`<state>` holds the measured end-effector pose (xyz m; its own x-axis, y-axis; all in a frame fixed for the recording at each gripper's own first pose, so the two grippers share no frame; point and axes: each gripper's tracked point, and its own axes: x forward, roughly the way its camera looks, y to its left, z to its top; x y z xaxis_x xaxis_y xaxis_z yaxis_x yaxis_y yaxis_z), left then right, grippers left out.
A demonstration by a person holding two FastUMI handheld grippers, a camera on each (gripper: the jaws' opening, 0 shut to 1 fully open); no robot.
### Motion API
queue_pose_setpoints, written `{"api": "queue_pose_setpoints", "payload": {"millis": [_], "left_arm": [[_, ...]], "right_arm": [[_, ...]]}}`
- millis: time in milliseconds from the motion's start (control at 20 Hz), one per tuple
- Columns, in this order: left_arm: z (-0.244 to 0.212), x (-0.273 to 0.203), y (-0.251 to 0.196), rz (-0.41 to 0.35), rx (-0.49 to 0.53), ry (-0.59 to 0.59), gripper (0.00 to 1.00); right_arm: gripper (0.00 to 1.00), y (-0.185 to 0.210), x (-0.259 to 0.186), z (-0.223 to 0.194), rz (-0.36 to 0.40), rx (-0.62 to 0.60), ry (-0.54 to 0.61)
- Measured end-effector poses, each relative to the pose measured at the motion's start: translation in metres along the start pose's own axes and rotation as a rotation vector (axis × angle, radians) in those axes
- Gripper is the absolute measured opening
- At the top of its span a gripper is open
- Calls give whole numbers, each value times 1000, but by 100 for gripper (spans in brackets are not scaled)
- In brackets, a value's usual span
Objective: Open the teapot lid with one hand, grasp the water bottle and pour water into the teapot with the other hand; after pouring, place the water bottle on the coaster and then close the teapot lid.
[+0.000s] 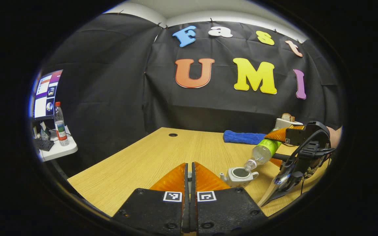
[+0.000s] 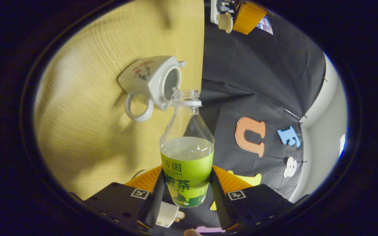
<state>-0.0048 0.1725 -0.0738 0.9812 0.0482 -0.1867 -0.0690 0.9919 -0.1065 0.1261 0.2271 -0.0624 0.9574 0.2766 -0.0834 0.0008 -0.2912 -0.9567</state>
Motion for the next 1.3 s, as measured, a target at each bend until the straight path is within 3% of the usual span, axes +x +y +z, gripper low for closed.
{"api": "queue_pose_setpoints", "payload": {"millis": [250,1300], "left_arm": [[-5,0,7,3,-25,14,2],[-11,2,10,-5,-36,29,3]], "right_arm": [[72,-14,1,5,-42,-109,7],[70,-39,-2,18,-145,-337,-14]]}}
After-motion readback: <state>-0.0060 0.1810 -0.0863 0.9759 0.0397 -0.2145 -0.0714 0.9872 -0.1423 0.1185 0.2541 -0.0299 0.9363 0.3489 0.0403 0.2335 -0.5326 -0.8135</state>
